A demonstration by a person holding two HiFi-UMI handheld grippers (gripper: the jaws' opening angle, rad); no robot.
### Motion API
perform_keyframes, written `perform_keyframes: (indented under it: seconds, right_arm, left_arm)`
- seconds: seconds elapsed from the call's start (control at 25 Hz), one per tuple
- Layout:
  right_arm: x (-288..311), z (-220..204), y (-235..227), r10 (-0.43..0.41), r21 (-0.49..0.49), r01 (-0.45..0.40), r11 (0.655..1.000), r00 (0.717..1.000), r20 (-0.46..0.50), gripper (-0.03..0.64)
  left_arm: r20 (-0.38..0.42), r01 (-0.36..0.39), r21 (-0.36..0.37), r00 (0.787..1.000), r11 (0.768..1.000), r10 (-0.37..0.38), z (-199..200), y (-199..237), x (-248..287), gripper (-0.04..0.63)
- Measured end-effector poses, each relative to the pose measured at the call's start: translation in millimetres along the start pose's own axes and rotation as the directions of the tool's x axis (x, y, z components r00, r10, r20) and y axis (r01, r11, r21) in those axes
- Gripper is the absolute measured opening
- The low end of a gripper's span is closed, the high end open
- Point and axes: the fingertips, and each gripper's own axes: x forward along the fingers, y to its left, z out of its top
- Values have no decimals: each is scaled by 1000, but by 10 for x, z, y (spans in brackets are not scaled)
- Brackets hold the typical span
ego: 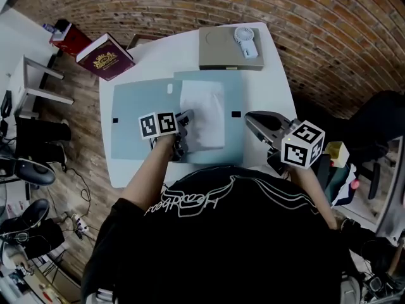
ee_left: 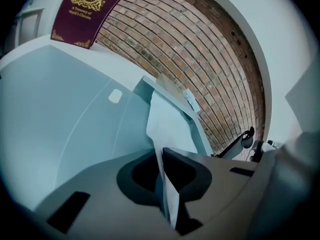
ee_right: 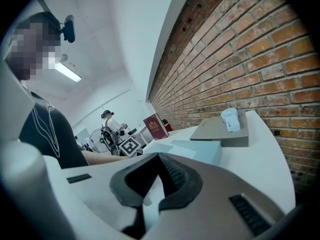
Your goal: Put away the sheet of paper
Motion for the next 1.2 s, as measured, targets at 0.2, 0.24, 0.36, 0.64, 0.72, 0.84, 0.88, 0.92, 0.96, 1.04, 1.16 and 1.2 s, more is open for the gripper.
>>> perform_keyframes:
  seconds: [0.2, 0.24, 0.36, 0.64, 0.72, 0.84, 0.88, 0.92, 0.96, 1.04, 1.16, 1.2]
  right_arm:
    - [-35, -2, -45, 24, -13, -24, 1000, 1000, -11, 3]
    - [-46, 6, -51, 30, -18, -30, 999, 999, -10, 3]
    - [-85, 27, -73, 40, -26, -40, 999, 999, -11, 3]
    - [-136, 21, -92, 70, -59, -71, 996, 997, -18, 3]
    - [-147, 12, -104, 73, -70, -74, 995, 997, -20, 3]
    - [-155, -13, -93, 82, -87, -83, 993, 996, -19, 3]
    - [-153, -18, -88, 84, -91, -85, 992, 996, -18, 3]
    - [-148, -20, -83, 85, -94, -86, 992, 996, -17, 3]
    - [-141, -18, -76, 86, -97, -87, 991, 996, -15, 3]
    - [-128, -16, -49, 85, -102, -86, 991, 996, -9, 3]
    - [-118, -17, 26, 79, -111, -79, 991, 997, 1, 4]
    - [-116, -6, 57, 78, -116, -77, 990, 997, 6, 3]
  left_arm:
    - [34, -6, 19, 999, 1000, 5, 44, -45, 27, 40]
    - [37, -26, 36, 999, 999, 25, 46, -34, 24, 73]
    - [57, -86, 58, 995, 995, 83, 53, 15, -8, 185]
    - [172, -127, 57, 978, 990, 115, 182, 50, -152, 291]
    - [204, -124, 59, 973, 991, 109, 218, 53, -217, 301]
    - [259, -103, 48, 962, 994, 87, 270, 39, -364, 302]
    - [273, -93, 43, 959, 995, 78, 285, 32, -415, 302]
    - [285, -85, 37, 956, 996, 70, 299, 27, -461, 301]
    - [295, -76, 33, 953, 997, 63, 314, 23, -502, 302]
    - [316, -69, 37, 947, 997, 53, 349, 12, -578, 301]
    - [347, -90, 100, 937, 991, 50, 395, -39, -713, 293]
    - [354, -95, 131, 934, 987, 43, 410, -83, -764, 275]
